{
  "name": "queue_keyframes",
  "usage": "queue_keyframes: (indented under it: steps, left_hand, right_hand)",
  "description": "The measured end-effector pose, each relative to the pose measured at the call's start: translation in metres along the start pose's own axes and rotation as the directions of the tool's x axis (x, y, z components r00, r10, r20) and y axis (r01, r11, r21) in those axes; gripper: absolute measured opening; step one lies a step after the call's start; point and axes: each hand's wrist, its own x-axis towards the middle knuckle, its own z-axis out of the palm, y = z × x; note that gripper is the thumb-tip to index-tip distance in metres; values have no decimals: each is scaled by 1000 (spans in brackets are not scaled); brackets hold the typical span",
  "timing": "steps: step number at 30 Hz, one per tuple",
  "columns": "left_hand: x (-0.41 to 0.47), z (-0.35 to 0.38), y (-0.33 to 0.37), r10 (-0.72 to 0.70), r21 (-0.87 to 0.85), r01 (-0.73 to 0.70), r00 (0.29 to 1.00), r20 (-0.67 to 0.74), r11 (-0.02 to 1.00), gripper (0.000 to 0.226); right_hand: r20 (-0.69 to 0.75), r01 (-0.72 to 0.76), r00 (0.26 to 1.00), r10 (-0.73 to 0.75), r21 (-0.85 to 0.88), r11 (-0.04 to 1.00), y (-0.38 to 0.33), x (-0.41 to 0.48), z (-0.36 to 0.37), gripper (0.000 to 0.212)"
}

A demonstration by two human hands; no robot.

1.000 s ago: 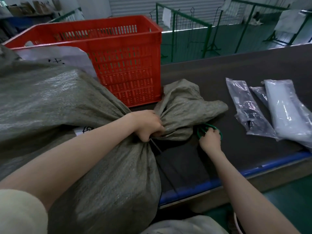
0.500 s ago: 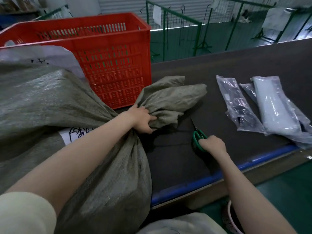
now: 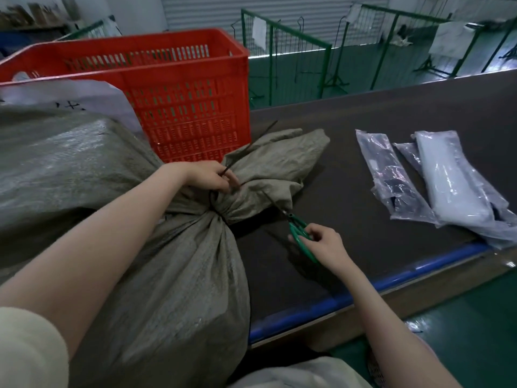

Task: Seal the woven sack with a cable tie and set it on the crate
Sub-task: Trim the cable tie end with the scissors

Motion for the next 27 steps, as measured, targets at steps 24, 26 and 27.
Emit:
queue_keyframes:
  steps: [24, 26, 27]
  left_hand:
    - [-40, -27, 11, 174, 264, -142, 979, -102, 954, 22]
    - [-38, -26, 13, 196, 295, -159, 976, -99, 942, 21]
    - [-38, -25, 13, 206, 305, -167, 974, -99, 938, 20]
  right_hand:
    - [346, 557, 830, -437, -544, 627, -93, 45, -15, 63]
    - [355, 577, 817, -455, -529, 623, -95, 47, -16, 59]
    - [357, 579, 815, -457, -526, 623, -95, 48, -17, 57]
